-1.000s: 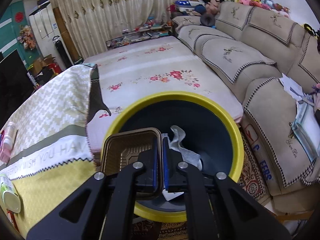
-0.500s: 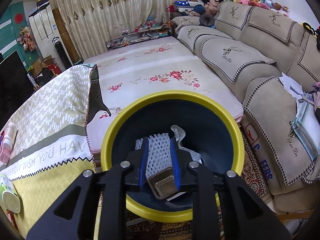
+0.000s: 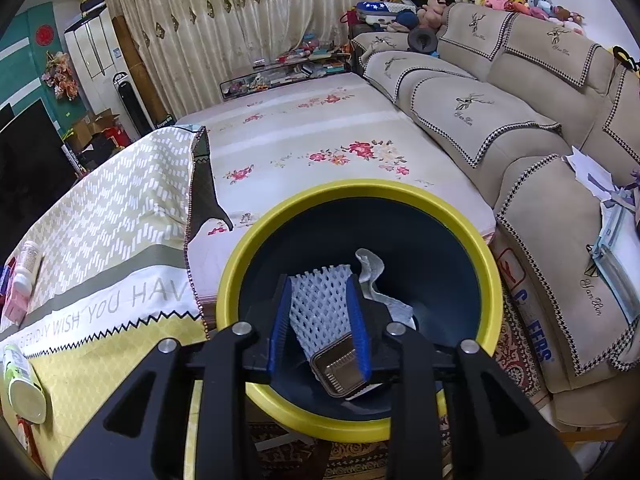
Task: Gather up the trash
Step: 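Move the left gripper to the pink strawberry milk carton and grasp it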
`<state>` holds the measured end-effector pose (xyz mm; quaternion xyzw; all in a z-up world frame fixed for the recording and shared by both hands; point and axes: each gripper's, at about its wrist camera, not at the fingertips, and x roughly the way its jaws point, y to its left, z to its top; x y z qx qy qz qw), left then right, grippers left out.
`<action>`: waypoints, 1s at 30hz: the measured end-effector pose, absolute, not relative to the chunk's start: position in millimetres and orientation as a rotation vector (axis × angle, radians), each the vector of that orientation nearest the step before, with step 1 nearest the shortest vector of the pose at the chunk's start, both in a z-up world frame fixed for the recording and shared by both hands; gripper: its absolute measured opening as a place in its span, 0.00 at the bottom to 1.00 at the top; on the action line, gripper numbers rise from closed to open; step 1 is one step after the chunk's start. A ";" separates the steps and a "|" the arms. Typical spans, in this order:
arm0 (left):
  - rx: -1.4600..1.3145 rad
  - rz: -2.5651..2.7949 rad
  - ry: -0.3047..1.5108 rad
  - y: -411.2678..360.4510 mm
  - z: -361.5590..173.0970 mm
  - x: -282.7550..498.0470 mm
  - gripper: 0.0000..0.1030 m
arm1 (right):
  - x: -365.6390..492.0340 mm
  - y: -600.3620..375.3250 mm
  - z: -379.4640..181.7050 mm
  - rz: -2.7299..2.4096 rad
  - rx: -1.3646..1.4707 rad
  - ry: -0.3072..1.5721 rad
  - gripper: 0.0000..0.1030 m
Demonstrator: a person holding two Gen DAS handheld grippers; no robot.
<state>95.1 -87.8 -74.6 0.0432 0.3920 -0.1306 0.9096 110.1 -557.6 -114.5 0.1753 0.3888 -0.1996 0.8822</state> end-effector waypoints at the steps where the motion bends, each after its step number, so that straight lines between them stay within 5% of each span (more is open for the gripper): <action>1: 0.089 -0.267 0.811 -87.4 -75.3 96.4 0.86 | 111.3 -555.7 -114.7 -0.411 0.364 0.812 0.26; 18: 0.043 -0.192 0.906 -89.0 -72.3 237.3 0.85 | 120.4 -541.6 -115.4 -0.366 0.352 0.819 0.30; 30: 0.023 -0.153 1.020 -92.1 -117.8 294.8 0.67 | 119.4 -551.5 -121.8 -0.376 0.369 0.831 0.31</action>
